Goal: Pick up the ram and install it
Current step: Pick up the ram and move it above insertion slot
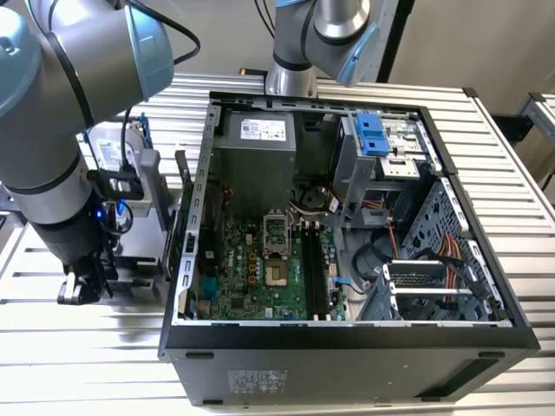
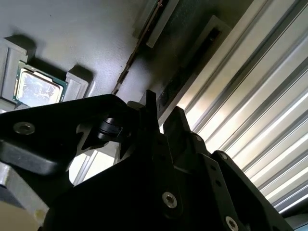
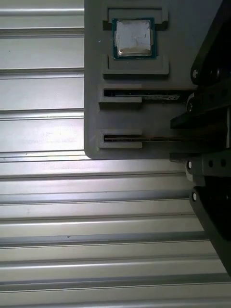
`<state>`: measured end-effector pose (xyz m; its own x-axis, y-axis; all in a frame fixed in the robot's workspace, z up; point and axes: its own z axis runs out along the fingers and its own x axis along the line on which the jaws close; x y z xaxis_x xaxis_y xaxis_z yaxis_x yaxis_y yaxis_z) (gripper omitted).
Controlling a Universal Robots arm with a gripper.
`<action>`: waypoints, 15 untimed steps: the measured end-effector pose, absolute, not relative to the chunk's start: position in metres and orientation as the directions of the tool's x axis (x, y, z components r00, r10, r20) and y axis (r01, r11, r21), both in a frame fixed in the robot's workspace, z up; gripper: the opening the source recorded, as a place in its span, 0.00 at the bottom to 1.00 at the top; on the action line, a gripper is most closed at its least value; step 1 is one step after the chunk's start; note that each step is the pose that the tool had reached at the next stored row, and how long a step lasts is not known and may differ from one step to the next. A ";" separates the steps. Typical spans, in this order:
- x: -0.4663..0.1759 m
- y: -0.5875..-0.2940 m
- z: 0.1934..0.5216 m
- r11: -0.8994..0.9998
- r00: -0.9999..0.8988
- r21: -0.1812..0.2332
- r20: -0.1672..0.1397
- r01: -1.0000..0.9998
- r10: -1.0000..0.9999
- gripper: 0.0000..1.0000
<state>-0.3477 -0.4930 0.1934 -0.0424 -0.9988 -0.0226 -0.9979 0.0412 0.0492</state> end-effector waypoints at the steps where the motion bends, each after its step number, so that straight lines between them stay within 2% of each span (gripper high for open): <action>1: -0.348 -0.493 0.193 0.041 -0.042 0.049 -0.023 -0.998 -0.999 1.00; 15: -0.349 -0.493 0.193 0.041 -0.041 0.018 -0.024 -0.999 -0.999 1.00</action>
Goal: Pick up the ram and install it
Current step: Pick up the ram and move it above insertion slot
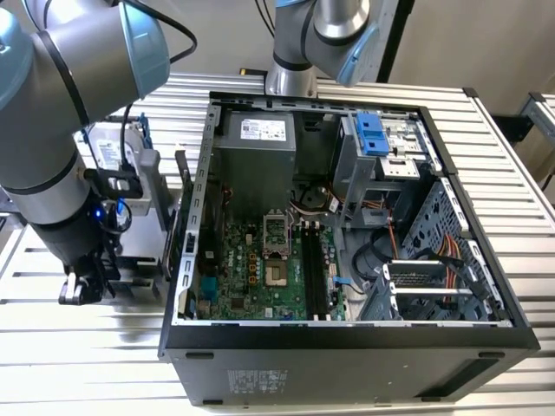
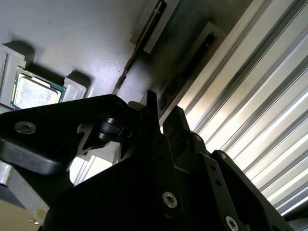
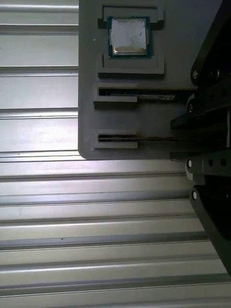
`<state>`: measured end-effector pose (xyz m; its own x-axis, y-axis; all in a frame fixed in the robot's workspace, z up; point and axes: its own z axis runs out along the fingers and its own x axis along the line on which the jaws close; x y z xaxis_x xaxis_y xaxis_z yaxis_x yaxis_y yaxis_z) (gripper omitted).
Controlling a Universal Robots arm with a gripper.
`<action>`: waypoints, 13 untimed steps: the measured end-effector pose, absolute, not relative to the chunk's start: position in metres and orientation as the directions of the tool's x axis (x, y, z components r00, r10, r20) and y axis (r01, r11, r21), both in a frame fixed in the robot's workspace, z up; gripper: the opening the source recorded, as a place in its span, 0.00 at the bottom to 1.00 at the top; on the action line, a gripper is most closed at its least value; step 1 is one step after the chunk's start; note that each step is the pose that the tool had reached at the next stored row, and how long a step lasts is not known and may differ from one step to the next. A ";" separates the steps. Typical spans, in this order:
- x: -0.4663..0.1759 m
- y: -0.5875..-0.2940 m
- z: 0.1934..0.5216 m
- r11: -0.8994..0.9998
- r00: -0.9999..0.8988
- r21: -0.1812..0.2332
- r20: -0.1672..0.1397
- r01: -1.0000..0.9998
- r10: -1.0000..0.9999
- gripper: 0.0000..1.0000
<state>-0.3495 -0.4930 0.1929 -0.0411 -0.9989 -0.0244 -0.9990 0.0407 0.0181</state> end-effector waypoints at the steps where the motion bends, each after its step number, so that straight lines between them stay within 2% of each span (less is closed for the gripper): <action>1: -0.350 -0.493 0.193 0.041 -0.041 0.017 -0.024 -0.999 -0.999 1.00; 13: -0.350 -0.493 0.193 0.040 -0.040 0.014 -0.025 -0.999 -0.999 1.00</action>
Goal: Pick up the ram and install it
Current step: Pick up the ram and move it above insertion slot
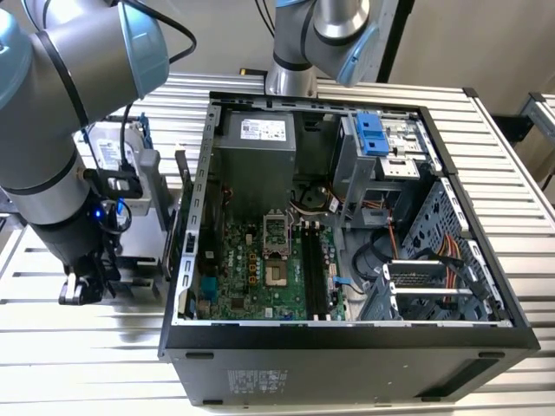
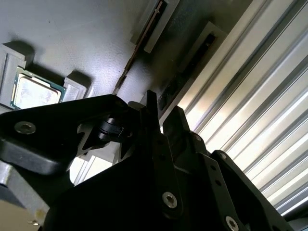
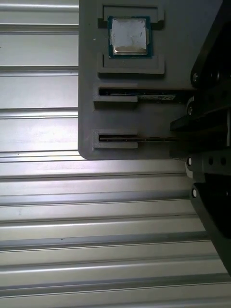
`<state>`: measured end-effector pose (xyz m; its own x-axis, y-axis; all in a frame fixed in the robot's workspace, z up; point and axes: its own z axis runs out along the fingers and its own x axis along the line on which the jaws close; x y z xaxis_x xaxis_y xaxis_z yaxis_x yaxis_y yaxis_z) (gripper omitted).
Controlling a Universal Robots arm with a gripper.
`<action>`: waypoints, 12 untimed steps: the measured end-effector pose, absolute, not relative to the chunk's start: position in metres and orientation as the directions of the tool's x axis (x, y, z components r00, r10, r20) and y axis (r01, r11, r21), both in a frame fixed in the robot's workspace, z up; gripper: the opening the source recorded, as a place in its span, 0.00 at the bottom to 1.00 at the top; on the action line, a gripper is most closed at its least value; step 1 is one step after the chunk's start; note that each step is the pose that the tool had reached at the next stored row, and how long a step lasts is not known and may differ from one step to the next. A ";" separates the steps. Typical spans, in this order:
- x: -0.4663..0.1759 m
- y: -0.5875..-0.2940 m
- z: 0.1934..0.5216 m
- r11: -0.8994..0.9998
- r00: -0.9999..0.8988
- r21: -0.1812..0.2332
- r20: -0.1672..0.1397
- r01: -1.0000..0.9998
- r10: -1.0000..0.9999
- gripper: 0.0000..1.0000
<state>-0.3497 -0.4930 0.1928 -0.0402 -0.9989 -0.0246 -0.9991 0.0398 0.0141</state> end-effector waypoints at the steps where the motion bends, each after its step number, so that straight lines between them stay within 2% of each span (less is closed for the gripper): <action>1: -0.350 -0.493 0.193 0.040 -0.040 0.014 -0.025 -0.999 -0.999 1.00; 12: -0.350 -0.493 0.193 0.039 -0.039 0.014 -0.025 -0.999 -0.999 1.00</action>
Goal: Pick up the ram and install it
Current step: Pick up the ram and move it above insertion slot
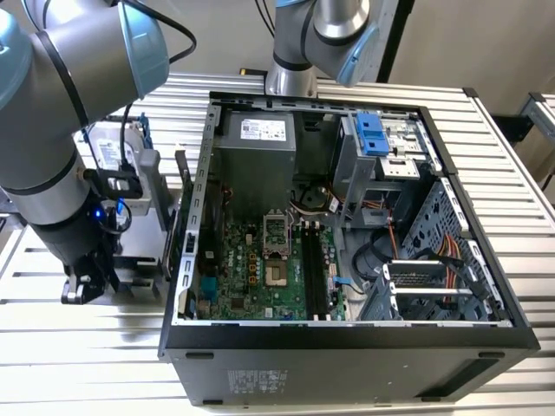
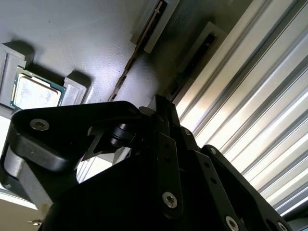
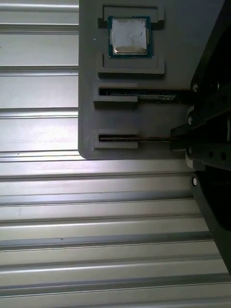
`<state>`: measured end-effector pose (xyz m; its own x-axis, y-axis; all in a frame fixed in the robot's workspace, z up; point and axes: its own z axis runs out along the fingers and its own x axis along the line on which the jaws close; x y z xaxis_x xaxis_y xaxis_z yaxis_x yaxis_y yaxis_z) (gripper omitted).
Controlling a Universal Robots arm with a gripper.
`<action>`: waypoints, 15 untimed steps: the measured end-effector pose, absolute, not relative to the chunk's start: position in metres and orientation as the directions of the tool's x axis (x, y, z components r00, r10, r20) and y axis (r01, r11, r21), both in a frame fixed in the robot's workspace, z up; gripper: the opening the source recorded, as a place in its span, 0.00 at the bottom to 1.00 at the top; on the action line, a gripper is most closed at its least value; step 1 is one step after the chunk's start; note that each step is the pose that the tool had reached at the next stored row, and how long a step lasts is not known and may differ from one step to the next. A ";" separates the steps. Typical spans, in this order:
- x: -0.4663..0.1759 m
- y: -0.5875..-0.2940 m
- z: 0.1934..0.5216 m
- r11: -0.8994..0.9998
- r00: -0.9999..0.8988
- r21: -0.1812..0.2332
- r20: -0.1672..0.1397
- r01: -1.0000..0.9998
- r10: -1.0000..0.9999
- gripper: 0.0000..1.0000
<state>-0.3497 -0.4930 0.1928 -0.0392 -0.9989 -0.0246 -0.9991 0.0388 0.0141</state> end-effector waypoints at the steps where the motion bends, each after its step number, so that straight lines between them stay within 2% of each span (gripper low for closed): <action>1: -0.350 -0.493 0.193 0.039 -0.039 0.014 -0.025 -0.999 -0.999 1.00; 2: -0.350 -0.493 0.193 0.039 -0.039 0.014 -0.025 -0.999 -0.999 0.00; 15: -0.350 -0.493 0.193 0.038 -0.038 0.014 -0.025 -0.999 -0.999 0.00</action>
